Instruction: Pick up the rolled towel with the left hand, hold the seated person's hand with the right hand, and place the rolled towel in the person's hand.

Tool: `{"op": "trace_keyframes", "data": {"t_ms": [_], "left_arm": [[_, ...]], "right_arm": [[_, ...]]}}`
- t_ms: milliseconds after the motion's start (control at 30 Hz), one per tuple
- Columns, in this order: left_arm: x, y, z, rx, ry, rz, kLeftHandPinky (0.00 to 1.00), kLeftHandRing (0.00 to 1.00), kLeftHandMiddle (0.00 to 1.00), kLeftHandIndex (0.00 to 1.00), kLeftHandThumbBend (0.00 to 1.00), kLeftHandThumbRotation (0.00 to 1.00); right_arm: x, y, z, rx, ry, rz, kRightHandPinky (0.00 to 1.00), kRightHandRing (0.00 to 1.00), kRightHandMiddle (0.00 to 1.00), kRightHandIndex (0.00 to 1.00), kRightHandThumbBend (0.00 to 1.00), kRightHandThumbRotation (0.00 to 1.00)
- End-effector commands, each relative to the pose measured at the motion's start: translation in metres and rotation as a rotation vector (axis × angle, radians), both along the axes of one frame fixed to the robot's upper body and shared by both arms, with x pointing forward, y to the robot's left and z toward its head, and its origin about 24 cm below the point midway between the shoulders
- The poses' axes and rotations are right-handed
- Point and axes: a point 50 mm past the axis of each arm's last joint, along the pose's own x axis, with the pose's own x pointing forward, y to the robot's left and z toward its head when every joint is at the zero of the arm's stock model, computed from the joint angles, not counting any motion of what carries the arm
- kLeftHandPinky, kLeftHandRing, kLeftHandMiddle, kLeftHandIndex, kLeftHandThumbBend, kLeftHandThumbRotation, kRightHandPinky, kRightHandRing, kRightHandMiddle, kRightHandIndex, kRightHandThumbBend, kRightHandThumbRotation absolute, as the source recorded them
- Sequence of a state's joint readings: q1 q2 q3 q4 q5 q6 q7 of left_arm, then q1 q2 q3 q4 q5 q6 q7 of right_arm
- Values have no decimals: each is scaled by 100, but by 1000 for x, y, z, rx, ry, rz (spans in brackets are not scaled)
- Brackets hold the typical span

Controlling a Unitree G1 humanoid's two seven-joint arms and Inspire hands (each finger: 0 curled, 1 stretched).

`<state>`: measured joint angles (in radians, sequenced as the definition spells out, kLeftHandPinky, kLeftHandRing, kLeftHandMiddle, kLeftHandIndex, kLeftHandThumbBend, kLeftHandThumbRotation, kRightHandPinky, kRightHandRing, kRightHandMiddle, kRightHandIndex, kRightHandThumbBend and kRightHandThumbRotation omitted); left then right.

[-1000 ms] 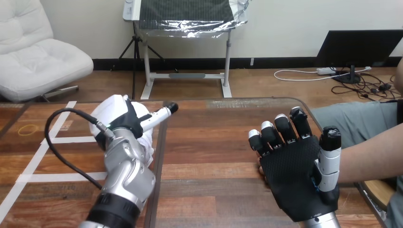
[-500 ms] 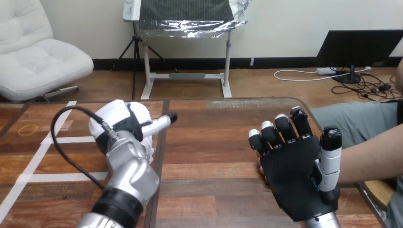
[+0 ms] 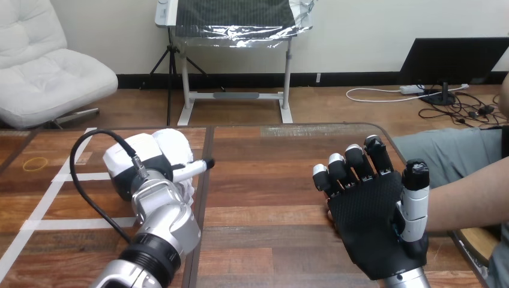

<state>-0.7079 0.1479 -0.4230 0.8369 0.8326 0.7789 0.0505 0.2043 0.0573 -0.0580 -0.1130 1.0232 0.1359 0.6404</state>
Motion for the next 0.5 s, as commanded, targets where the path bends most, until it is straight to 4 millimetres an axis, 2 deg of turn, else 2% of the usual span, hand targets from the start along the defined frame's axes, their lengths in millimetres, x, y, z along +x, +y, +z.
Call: {"op": "trace_keyframes", "data": {"t_ms": [0,467], "left_arm": [[18,0,31,131,-94,-26,86,90,94,93,99,94],[18,9,22,234,-34,-24,87,90,94,94,96,92]], "right_arm": [[12,7,15,52,-81,-8,30,38,43,44,92,25],[12,5,14,45,-86,-15,30,38,43,44,93,26]]}}
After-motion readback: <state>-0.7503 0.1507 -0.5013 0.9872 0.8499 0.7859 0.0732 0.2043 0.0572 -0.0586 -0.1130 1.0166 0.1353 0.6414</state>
